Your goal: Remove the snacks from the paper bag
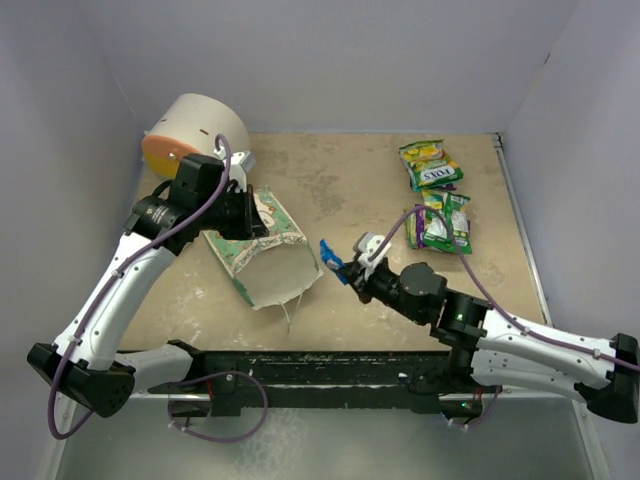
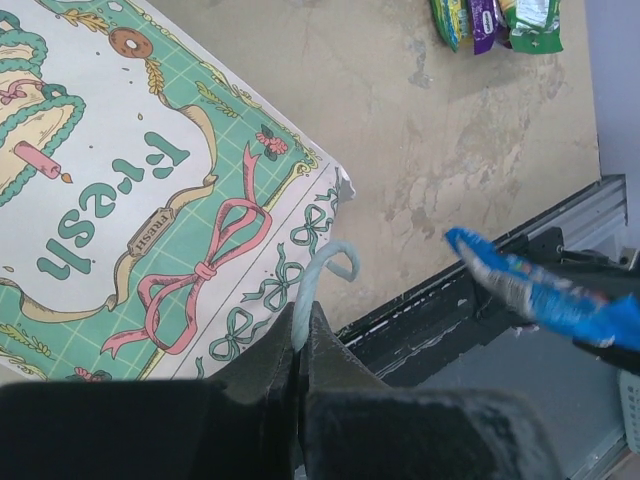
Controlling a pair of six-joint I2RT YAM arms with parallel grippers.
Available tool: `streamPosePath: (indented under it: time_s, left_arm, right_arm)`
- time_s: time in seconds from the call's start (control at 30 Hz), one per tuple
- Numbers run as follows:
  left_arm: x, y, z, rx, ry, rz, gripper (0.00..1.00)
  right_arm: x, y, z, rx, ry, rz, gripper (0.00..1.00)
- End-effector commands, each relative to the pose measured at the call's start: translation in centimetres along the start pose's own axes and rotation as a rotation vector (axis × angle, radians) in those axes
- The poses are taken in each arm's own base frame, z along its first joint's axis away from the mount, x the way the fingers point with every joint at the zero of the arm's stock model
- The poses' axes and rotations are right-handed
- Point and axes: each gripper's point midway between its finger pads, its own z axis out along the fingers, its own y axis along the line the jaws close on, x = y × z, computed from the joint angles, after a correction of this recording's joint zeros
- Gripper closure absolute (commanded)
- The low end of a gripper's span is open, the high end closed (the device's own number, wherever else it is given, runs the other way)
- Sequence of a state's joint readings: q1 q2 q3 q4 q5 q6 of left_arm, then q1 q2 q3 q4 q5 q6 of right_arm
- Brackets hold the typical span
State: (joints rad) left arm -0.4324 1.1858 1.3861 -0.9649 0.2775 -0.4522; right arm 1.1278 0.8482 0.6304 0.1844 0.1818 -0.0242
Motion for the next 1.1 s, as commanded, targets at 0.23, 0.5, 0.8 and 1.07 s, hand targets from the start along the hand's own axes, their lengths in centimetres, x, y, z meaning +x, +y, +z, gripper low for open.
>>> streamPosePath:
  time_s: [0.23, 0.5, 0.8, 1.07]
  left_arm:
    - [-1.5, -1.6, -0.2, 0.067, -0.029, -0.005, 1.00]
    - [-1.5, -1.6, -0.8, 0.059, -0.042, -0.014, 1.00]
    - [-1.7, -1.4, -1.2, 0.045, -0.059, -0.014, 1.00]
    - [-2.2, -1.6, -1.3, 0.045, -0.063, -0.014, 1.00]
  right_arm:
    - [4.4, -14.0, -3.4, 0.869, 0.427, 0.567, 1.00]
    - [7.4, -16.5, -2.0, 0.893, 0.544, 0.952, 1.00]
    - [11.4, -17.2, -10.5, 1.384, 0.564, 1.237, 1.00]
    - [16.9, -17.0, -17.3, 1.836, 0.576, 1.380, 1.00]
